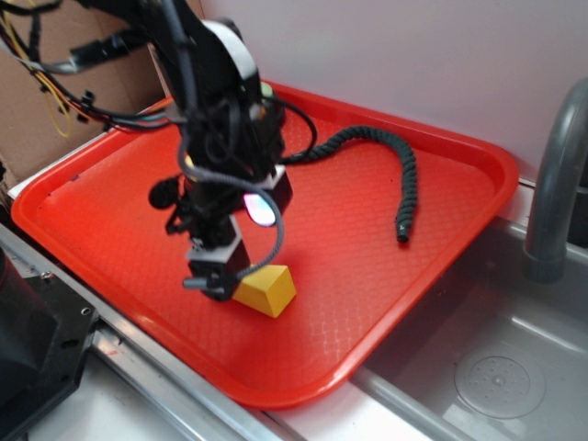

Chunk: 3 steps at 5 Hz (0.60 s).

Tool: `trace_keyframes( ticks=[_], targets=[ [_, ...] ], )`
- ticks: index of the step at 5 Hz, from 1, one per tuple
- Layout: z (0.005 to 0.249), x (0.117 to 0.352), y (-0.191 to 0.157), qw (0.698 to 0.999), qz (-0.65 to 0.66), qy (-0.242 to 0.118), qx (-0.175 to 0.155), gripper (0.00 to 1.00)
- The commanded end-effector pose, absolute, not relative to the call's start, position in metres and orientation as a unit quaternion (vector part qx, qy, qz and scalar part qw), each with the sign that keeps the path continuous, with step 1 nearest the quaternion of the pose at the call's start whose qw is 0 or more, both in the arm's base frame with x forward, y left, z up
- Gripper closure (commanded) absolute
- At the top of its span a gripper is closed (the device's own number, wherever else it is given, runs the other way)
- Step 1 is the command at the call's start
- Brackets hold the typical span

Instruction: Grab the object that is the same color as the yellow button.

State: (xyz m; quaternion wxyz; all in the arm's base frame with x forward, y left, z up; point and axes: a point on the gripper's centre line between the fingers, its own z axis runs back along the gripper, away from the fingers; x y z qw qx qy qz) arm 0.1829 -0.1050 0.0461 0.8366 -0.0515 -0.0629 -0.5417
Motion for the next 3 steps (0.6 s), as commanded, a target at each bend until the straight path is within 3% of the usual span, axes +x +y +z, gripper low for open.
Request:
trace_keyframes(
  ticks=[1, 2, 3],
  targets=[
    [0.0242, 0.1734, -0.1149, 0.817, -0.573, -0.043, -0.047, 0.00],
    [0.0177, 0.1765, -0.1135, 0.818, -0.573, -0.040, -0.042, 0.00],
    [0.0215, 0.1771, -0.1136, 0.821, -0.568, -0.053, -0.028, 1.00]
  ],
)
